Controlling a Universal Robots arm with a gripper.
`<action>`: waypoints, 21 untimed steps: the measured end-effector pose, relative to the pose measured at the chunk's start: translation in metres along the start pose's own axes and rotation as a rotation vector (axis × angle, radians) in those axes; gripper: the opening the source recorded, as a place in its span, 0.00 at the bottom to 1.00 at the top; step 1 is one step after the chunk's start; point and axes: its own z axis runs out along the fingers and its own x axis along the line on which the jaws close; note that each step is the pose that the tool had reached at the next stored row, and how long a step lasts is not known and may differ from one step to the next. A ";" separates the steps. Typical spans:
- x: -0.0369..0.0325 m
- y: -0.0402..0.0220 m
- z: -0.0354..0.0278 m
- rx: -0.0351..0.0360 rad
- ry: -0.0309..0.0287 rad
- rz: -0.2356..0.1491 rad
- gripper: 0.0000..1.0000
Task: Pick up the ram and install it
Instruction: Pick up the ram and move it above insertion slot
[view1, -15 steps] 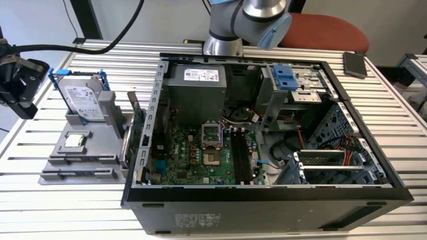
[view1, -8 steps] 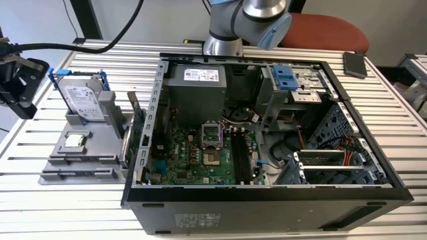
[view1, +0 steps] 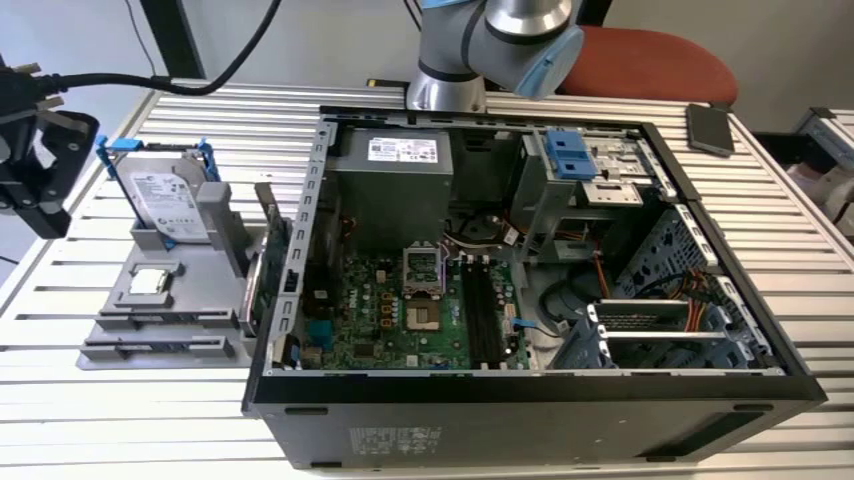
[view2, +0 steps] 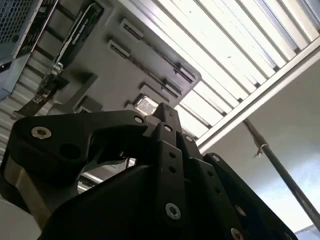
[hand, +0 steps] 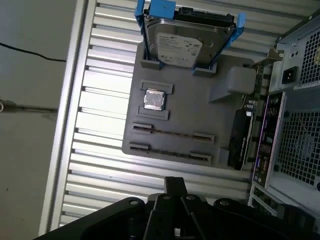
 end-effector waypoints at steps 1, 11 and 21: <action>0.0000 0.0000 0.0000 0.0000 0.0008 -0.017 0.00; 0.0002 0.0000 0.0000 0.0001 0.0083 -0.173 0.00; 0.0008 0.0002 -0.0001 0.0009 0.0137 -0.278 0.00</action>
